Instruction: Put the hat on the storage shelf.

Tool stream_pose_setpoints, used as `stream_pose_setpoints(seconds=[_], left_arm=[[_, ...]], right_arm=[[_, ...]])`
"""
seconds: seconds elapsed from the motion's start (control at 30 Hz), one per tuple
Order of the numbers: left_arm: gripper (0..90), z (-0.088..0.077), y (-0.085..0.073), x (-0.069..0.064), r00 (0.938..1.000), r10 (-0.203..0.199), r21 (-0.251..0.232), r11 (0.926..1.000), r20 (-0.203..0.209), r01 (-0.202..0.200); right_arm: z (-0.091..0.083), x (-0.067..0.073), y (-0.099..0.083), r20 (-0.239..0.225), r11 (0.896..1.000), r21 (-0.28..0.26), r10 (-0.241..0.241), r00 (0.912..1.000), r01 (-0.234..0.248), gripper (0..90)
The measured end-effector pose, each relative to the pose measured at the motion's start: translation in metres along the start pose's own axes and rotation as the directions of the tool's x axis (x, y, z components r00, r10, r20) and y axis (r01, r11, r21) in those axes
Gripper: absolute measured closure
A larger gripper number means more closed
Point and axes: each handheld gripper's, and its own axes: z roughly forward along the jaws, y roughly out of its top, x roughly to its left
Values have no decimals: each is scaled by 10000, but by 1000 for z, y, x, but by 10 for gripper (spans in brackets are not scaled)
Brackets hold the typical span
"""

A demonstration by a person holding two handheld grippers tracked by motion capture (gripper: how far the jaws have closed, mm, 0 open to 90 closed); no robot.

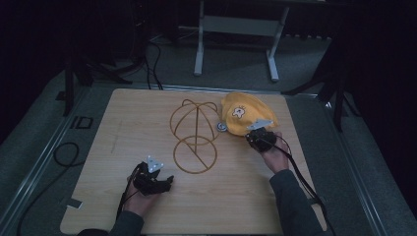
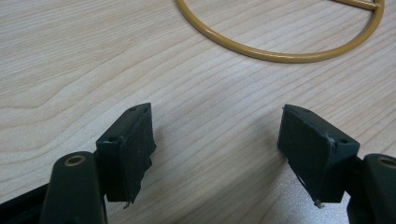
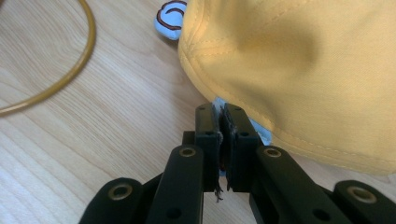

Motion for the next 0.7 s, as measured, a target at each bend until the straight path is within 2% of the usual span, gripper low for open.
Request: stream_pose_setpoints(seconds=[0.37,0.57,0.7], left_arm=[[273,0,0,0,10000,7,-1,10000,0,-7],[273,0,0,0,10000,19,-1,10000,-2,-19],[273,0,0,0,10000,18,0,10000,0,-18]], right_arm=[[-18,-5,14,5,9986,-524,98,10000,-98,858],[-26,-9,22,77,9981,-611,28,10000,-23,859],[-33,-14,30,-35,9977,-671,-30,10000,28,858]])
